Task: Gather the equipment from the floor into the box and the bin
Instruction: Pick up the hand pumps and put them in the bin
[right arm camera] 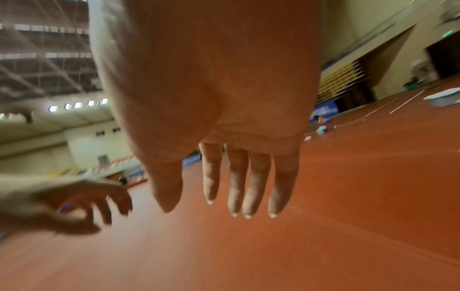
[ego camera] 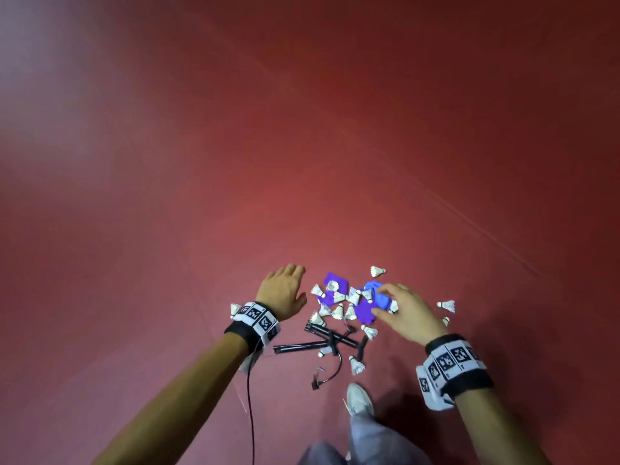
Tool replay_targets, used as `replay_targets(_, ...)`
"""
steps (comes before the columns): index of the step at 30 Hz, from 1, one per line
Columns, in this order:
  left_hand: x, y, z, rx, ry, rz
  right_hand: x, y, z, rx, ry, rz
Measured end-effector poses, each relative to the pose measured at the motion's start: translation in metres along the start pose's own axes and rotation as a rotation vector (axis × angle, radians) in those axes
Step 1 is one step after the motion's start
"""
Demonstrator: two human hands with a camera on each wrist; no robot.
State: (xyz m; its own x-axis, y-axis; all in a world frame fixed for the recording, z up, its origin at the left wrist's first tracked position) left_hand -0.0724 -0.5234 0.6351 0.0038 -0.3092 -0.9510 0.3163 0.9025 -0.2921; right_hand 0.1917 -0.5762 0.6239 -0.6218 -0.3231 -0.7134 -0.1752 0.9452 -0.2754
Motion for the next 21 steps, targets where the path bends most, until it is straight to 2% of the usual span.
replay_targets(5,0.095,0.049,-0.090,-0.044,0.201,-0.252,0.121,0.065,0.071,0.114,-0.218,-0.273)
replay_targets(10,0.193,0.058,-0.173,-0.117,0.252,-0.445,0.217,0.075,0.147,0.261,-0.359,-0.438)
replay_targets(13,0.256,0.060,-0.206,-0.131,0.233,-0.544,0.261,0.077,0.187,0.381,-0.346,-0.460)
replay_targets(17,0.342,0.071,-0.228,-0.042,0.254,-0.615,0.309,0.103,0.216,0.368,-0.397,-0.389)
replay_targets(18,0.369,0.076,-0.234,-0.026,0.260,-0.622,0.322,0.110,0.222,0.395,-0.371,-0.376)
replay_targets(20,0.423,0.082,-0.247,-0.003,0.258,-0.643,0.363,0.119,0.240,0.459,-0.338,-0.438)
replay_targets(21,0.449,0.084,-0.253,0.006,0.249,-0.656,0.382,0.124,0.253,0.510,-0.275,-0.412)
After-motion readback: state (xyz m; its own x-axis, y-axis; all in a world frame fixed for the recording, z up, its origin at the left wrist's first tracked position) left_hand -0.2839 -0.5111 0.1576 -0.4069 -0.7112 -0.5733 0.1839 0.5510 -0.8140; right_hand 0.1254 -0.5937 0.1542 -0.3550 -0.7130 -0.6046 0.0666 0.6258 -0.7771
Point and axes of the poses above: each hand's wrist, its own y-axis towards the middle knuckle, its own x-axis out of the palm, z = x × y, the point moved 9 cm from there along y, towards the middle knuckle, and after that the axes turned 2 degrees about -y, right-handed, at the moved point
